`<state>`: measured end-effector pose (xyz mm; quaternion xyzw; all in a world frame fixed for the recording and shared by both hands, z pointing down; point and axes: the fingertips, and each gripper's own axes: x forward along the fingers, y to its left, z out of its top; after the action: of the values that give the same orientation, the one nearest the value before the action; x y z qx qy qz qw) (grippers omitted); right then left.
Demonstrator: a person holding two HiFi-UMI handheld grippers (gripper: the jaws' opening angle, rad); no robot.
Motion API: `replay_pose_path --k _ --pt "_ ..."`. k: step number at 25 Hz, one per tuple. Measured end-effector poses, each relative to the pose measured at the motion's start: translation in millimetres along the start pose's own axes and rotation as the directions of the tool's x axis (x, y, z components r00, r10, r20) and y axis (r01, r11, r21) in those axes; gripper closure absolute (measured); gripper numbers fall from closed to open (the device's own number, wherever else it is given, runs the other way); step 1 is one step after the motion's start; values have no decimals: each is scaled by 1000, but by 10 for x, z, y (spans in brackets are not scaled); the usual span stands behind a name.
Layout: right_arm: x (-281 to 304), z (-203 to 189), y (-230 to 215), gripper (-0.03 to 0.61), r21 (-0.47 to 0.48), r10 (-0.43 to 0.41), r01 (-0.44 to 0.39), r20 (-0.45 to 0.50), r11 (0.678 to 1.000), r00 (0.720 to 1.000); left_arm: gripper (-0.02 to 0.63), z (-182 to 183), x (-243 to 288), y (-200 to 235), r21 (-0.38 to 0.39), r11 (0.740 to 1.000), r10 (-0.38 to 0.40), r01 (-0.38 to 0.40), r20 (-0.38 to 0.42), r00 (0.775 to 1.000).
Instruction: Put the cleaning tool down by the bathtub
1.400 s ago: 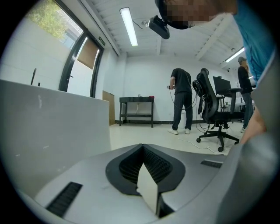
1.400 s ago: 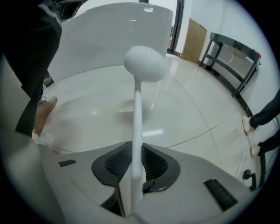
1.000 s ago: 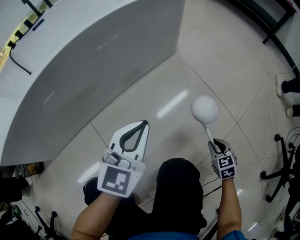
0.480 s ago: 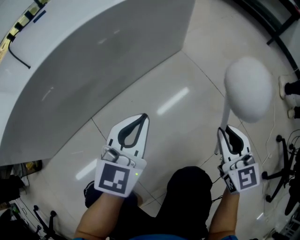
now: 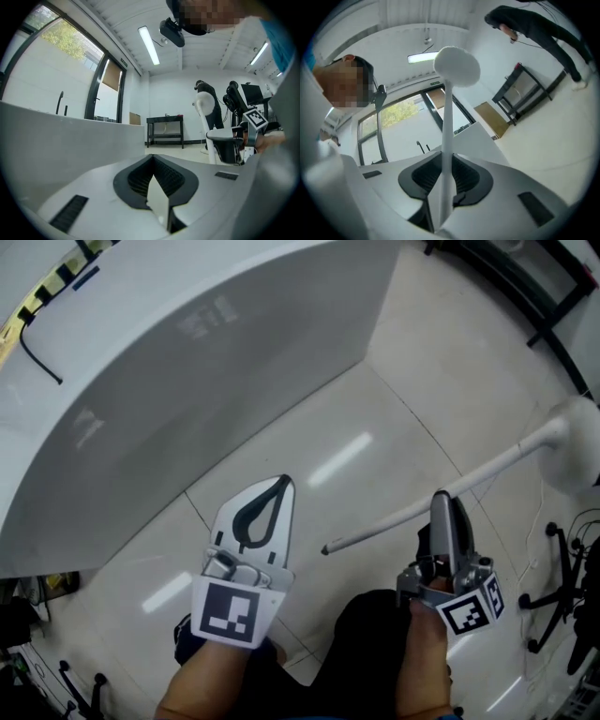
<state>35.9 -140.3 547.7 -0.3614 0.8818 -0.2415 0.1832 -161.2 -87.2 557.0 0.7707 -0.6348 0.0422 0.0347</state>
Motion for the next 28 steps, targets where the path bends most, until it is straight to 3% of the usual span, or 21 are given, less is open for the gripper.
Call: replay_pose_path --k 3,6,12,17,24,26,28 --pt "287 -383 163 488 182 51 -52 14 982 999 619 12 -127 234 -4 999 47 -47 -1 999" --pt "610 -763 381 488 336 105 -103 12 936 994 618 21 -308 516 18 994 106 -106 -3 994" --pt "1211 -1411 750 489 522 139 -122 7 844 990 618 -125 -672 1083 125 974 199 -191 -57 978" --pt "1713 -1890 1034 489 579 142 -102 -24 809 990 618 -355 -936 1584 140 959 263 -247 -115 958" --pt "2204 -2706 939 488 553 63 30 -148 833 987 618 -374 -1010 2090 82 957 282 -277 -51 958" --pt "2245 -2992 770 488 580 -3 115 -190 807 982 618 -390 -1033 2192 59 958 284 -282 -40 958" --pt "2281 -3238 569 488 630 -65 189 -214 754 975 618 -420 -1061 2280 9 958 288 -288 -36 957"
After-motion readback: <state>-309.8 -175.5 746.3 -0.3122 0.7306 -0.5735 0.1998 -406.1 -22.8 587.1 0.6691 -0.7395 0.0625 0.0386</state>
